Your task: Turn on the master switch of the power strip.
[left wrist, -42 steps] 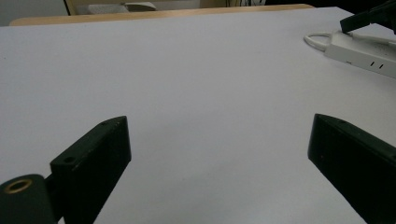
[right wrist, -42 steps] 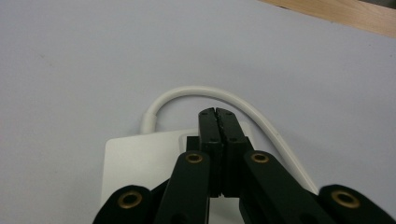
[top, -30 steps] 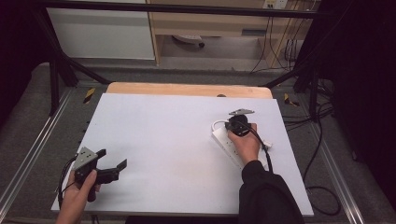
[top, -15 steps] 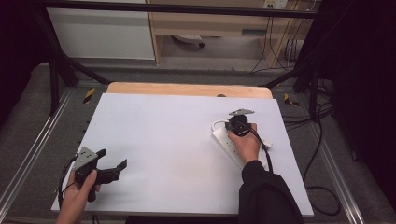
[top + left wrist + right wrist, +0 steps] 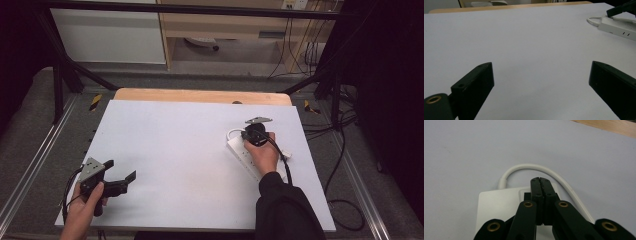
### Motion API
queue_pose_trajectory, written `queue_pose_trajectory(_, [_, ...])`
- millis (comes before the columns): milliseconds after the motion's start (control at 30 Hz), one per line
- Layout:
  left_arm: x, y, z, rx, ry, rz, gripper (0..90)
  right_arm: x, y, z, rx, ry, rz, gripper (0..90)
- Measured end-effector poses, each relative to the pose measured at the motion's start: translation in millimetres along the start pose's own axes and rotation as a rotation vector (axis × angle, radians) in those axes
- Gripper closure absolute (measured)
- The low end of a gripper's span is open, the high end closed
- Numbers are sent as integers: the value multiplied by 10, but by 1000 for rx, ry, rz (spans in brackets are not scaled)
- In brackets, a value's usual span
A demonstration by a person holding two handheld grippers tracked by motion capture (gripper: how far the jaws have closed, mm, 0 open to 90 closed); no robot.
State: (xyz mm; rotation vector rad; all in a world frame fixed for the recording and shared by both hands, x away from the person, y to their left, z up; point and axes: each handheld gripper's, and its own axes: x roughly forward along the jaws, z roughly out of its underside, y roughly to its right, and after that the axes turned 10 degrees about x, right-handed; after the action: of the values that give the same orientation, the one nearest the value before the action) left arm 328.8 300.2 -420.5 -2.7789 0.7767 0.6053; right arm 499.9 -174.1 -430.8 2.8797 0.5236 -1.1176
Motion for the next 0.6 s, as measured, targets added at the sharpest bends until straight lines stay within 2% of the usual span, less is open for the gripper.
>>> queue_pose_trajectory(600, [3, 2, 1, 2, -4, -1, 61, 8, -5, -2, -4, -3, 3, 900])
